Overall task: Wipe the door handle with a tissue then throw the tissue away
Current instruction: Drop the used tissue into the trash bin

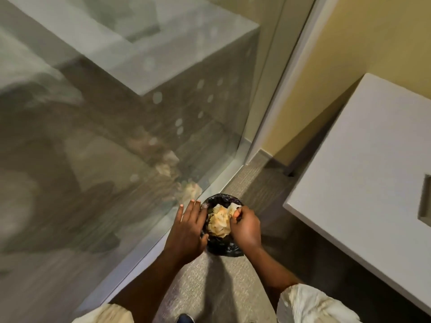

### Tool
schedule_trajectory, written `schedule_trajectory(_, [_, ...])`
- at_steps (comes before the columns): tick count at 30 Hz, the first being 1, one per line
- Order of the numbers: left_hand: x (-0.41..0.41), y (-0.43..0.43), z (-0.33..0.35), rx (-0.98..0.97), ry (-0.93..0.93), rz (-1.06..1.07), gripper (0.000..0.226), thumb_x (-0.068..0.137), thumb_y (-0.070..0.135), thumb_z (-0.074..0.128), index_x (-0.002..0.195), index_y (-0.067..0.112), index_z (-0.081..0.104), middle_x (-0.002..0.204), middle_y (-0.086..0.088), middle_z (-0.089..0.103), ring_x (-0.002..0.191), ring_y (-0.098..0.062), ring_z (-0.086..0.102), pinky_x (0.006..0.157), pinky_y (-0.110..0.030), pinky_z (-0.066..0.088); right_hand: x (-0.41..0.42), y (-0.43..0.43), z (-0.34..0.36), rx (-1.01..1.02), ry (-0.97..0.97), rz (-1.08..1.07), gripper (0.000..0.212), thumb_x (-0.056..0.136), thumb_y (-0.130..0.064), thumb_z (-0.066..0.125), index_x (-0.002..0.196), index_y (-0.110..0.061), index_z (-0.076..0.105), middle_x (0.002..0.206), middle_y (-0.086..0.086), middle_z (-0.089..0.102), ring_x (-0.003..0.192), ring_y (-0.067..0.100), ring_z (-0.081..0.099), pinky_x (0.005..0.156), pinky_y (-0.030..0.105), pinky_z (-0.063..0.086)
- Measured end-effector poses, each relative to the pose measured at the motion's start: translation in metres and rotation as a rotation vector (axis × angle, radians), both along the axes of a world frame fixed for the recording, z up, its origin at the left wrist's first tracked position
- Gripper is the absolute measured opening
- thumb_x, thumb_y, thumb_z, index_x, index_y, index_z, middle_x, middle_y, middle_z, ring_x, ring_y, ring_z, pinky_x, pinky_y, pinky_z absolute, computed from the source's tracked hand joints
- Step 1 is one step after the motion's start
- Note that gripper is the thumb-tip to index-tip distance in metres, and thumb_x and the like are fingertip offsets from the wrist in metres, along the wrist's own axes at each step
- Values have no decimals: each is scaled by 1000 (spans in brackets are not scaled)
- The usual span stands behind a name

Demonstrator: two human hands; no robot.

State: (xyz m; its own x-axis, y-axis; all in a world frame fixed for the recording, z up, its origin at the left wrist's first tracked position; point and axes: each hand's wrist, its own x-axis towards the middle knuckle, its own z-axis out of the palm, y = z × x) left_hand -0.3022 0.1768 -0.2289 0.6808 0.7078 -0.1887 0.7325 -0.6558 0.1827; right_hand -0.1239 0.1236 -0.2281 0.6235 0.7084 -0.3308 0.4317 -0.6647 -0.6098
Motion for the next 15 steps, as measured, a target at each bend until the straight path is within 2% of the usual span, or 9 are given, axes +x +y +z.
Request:
schedule_trajectory(3, [4, 5, -49, -2, 7, 13, 81, 81, 46, 69, 148, 4, 53, 153, -23, 51, 145, -39, 46, 120, -60, 34, 9, 8, -50, -43, 23, -16, 12, 92, -21, 62, 100, -13, 60, 103, 12, 69, 96, 32, 67, 82, 36, 53])
schedule_trajectory(9, [12, 15, -121, 9, 34, -23, 82, 75, 44, 81, 141, 1, 60, 148, -25, 56, 140, -42, 52, 112, -64, 42, 22, 23, -128, -170, 56, 24, 28, 99, -26, 50, 124, -13, 47, 120, 16, 63, 103, 39, 64, 83, 41, 51])
schedule_trajectory(13, [21, 15, -148, 56, 42, -38, 81, 75, 45, 84, 140, 3, 63, 147, -23, 58, 139, -41, 53, 110, -64, 44, 29, 27, -163, -239, 97, 85, 49, 97, -23, 52, 143, -16, 38, 143, 13, 49, 126, 34, 53, 96, 37, 45])
schedule_trajectory(15, [25, 16, -154, 84, 31, -33, 82, 73, 47, 86, 139, 3, 64, 146, -23, 59, 138, -41, 54, 108, -64, 47, 32, 25, -171, -259, 92, 111, 52, 97, -26, 56, 145, -17, 37, 145, 11, 48, 128, 31, 52, 96, 34, 45])
